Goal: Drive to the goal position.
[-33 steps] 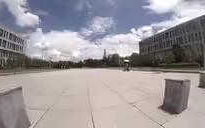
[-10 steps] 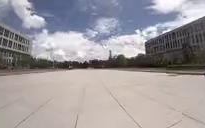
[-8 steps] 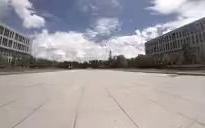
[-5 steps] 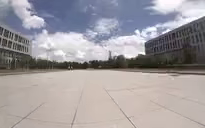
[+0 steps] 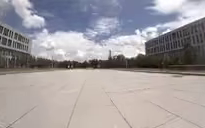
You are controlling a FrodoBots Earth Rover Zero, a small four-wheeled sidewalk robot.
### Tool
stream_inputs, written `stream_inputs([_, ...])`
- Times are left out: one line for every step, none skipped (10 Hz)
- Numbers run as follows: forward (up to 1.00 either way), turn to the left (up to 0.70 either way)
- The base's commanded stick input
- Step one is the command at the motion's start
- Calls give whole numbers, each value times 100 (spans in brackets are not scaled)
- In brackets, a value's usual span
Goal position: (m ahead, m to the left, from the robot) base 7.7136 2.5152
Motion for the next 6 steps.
stream_inputs([70,0])
stream_inputs([70,0])
stream_inputs([70,0])
stream_inputs([70,0])
stream_inputs([70,0])
stream_inputs([70,0])
